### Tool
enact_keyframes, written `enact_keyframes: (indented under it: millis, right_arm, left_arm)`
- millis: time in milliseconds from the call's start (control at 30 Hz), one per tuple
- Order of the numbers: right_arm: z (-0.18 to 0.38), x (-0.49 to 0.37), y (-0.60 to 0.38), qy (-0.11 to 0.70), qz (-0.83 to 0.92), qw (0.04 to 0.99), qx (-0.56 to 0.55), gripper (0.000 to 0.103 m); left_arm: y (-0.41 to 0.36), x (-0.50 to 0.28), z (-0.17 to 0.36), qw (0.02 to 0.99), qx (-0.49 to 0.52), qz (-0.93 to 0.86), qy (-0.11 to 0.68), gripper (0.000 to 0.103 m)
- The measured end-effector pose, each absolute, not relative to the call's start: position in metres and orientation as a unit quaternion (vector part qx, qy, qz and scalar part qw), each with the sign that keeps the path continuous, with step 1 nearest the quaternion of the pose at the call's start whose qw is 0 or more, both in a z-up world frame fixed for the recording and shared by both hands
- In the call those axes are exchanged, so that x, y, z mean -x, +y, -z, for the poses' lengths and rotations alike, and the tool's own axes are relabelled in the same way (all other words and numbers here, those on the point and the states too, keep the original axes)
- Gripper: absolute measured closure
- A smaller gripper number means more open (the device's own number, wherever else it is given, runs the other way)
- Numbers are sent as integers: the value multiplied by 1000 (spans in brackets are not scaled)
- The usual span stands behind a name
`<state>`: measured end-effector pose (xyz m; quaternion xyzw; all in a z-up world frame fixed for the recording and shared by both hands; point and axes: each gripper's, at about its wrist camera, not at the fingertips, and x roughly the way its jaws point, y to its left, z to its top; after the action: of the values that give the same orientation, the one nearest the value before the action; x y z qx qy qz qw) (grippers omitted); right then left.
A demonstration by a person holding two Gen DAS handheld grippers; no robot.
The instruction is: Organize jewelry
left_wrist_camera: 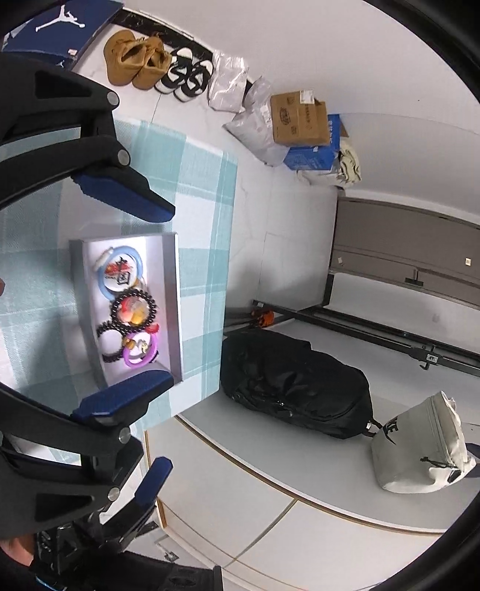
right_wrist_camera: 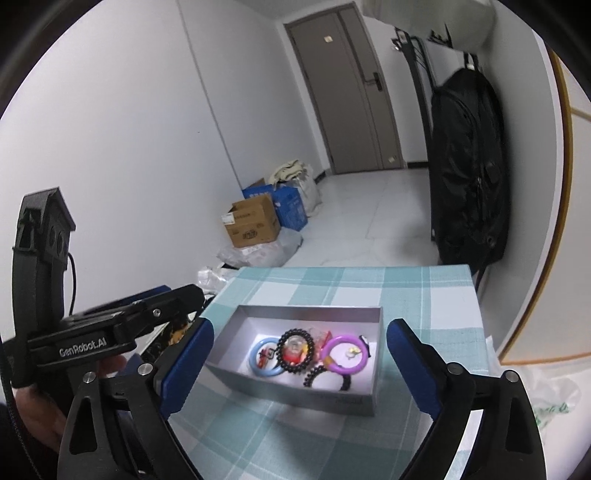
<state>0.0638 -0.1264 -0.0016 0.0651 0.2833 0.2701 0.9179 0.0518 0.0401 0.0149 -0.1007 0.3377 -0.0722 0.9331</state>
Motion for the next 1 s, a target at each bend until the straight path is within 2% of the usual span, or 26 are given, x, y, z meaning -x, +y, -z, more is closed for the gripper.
enact_keyframes:
  millis: [167, 1000]
  right_arm:
    - [1, -43, -125, 268, -272, 923, -46, 0]
    - [-5, -19, -133, 248, -255, 934, -36, 0]
  left_arm:
    - [40, -33, -17, 939, 93, 59, 326, 23]
    - [42, -14, -14, 942, 79, 37, 324, 23]
